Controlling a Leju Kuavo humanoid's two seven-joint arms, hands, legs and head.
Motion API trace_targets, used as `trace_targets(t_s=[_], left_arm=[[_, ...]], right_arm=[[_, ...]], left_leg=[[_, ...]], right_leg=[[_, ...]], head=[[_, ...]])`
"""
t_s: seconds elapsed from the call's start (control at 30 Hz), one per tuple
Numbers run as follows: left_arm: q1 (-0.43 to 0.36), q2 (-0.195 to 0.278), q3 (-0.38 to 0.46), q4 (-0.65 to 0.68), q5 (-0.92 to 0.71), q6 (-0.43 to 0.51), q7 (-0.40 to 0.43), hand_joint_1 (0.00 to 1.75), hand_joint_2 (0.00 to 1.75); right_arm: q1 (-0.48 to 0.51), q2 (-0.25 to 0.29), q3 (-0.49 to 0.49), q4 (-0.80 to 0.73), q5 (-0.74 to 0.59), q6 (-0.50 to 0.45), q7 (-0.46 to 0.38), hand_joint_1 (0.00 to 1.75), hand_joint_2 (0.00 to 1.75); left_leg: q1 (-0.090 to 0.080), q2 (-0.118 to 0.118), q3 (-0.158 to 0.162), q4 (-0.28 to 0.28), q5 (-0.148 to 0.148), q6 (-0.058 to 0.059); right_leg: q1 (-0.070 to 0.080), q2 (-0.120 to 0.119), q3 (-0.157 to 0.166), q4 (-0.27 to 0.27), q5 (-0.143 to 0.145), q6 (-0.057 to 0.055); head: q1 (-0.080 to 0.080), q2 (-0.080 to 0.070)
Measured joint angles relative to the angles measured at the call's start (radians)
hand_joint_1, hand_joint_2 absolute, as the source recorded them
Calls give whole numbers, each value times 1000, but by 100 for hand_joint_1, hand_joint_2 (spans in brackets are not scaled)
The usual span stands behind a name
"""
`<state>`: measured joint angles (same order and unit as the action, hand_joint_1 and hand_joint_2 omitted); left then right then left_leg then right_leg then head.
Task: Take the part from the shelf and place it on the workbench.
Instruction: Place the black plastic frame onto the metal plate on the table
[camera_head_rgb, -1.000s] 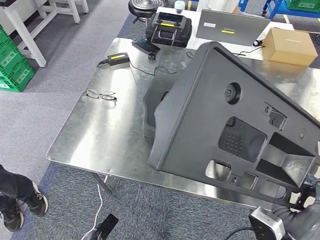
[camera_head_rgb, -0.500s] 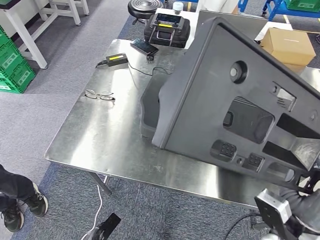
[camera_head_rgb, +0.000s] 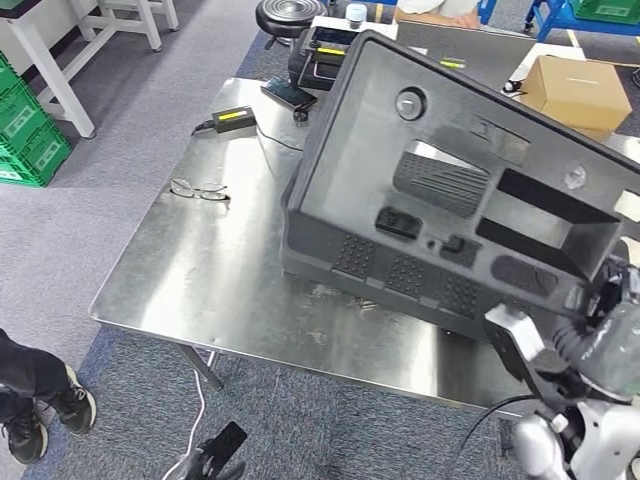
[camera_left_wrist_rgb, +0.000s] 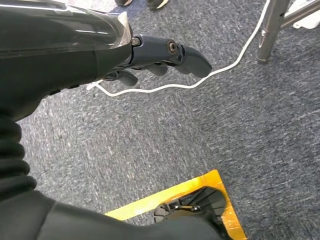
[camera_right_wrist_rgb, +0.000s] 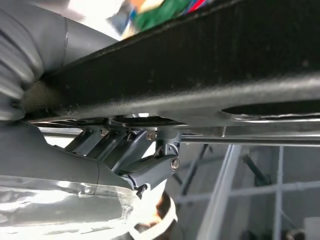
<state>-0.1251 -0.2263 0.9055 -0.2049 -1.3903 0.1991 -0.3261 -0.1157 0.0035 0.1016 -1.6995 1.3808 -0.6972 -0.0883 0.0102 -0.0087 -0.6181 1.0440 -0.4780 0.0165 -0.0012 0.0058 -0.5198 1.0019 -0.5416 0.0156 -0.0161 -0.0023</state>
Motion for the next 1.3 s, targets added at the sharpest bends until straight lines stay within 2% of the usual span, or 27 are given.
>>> trace_targets(t_s=[0.07,0.13,0.3,0.37,0.53,0.63,0.73,0.87,1.1,1.3], left_arm=[[-3,-2,-6,0,-3,0,7,0,0],[-5,-4,-12,0,-6,-1,13,0,0],[-10,-4,-30,0,-18,-12,26,0,0],[-14,-5,-39,0,-21,-16,31,0,0],[-18,-7,-50,0,-22,-20,34,0,0],[-19,-7,-55,0,-23,-23,36,0,0],[-23,-8,-66,0,-24,-28,45,0,0],[-26,-9,-76,0,-23,-30,51,0,0],[-29,-11,-80,0,-20,-30,51,0,0],[-28,-11,-84,0,-14,-28,50,0,0]], right_arm=[[-42,-21,-2,38,124,0,78,175,175],[-82,-49,-1,80,177,5,138,175,175],[-218,-187,80,220,188,82,412,175,175],[-278,-231,122,288,189,102,453,175,175],[-363,-281,165,404,190,114,460,175,175],[-401,-297,175,458,190,154,470,175,175],[-464,-305,173,547,189,199,444,175,175],[-534,-308,170,674,189,210,405,175,175],[-553,-302,174,762,189,217,391,175,175],[-527,-262,173,813,180,306,355,175,175]], left_leg=[[0,0,0,0,0,0],[0,0,0,0,0,0],[-1,0,0,0,0,0],[-2,0,0,1,0,1],[-1,-2,0,1,1,1],[-1,-2,0,1,1,1],[-1,-1,0,1,1,1],[-1,-2,0,1,1,1],[-1,-2,0,1,1,1],[-1,-2,0,1,1,1]], right_leg=[[0,0,0,0,0,0],[0,-1,0,0,0,0],[-1,-1,1,0,1,1],[-1,-1,1,0,1,1],[-1,-3,1,0,1,1],[-1,-2,0,0,1,1],[-1,-2,0,1,1,1],[-1,-2,1,1,1,1],[-1,-2,0,1,1,1],[0,-2,0,1,0,1]], head=[[0,0],[0,0],[0,0],[0,0],[0,0],[0,0],[0,0],[0,0],[0,0],[0,0]])
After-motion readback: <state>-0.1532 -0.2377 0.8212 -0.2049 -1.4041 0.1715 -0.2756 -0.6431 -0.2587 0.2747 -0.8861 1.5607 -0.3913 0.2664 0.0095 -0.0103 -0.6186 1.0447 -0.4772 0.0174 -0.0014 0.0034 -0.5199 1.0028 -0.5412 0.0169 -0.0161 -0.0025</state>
